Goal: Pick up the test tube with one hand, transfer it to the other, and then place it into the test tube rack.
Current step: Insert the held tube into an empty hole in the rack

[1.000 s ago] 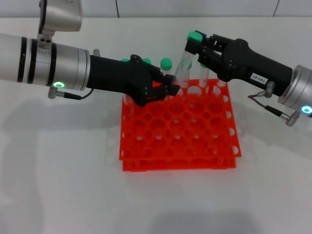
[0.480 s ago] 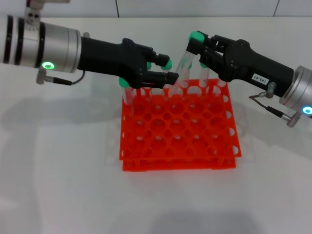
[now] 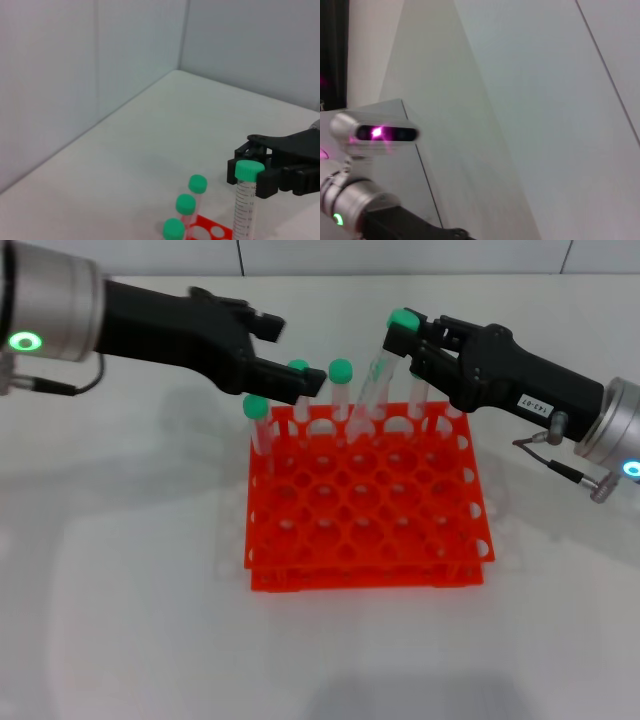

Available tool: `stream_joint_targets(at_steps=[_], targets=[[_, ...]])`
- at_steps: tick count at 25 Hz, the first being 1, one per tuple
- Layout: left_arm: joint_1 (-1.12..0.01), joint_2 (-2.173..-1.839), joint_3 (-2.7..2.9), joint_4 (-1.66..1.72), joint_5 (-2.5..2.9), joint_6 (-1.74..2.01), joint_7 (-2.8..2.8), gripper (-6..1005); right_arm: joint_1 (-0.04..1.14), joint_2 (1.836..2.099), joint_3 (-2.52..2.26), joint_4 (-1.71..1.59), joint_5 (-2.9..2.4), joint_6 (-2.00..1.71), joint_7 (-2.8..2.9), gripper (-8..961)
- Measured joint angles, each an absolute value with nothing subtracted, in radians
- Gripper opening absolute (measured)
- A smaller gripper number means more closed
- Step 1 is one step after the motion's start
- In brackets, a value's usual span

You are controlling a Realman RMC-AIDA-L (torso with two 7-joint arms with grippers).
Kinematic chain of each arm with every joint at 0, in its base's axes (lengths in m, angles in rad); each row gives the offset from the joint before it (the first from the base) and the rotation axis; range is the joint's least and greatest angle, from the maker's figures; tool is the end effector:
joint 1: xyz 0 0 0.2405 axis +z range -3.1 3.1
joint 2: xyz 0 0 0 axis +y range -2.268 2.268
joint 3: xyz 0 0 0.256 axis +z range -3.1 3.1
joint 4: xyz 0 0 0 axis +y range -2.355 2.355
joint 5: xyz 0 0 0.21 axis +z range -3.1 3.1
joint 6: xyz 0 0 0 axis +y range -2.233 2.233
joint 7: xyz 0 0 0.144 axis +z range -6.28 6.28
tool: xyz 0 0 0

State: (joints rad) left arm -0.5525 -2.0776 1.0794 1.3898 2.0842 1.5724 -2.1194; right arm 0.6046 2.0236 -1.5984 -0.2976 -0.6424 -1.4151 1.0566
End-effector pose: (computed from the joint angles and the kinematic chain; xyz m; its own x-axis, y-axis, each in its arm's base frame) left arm -0.1418 0.3575 0.0473 0.9040 0.3452 0.2523 0.4005 -0.8902 -0.2172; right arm 0.1973 0.3486 -0.0351 0.4856 -0.1901 -0.8532 -0.4823 -0.8723 -0.0802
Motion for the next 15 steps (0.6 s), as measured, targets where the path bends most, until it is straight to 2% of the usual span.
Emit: stream_joint_targets(at_steps=[6, 15], targets=[[-0.3, -2.084, 1.117, 1.712, 2.054, 1.533, -2.204, 879, 0.611, 2.021, -1.602, -0.298, -0.644, -1.414, 1.052, 274], [0.05, -2.089, 1.142, 1.78, 1.835, 1.405, -2.026, 876, 0.62, 2.014, -1.603, -0.307, -0.665, -1.411, 1.048, 281]])
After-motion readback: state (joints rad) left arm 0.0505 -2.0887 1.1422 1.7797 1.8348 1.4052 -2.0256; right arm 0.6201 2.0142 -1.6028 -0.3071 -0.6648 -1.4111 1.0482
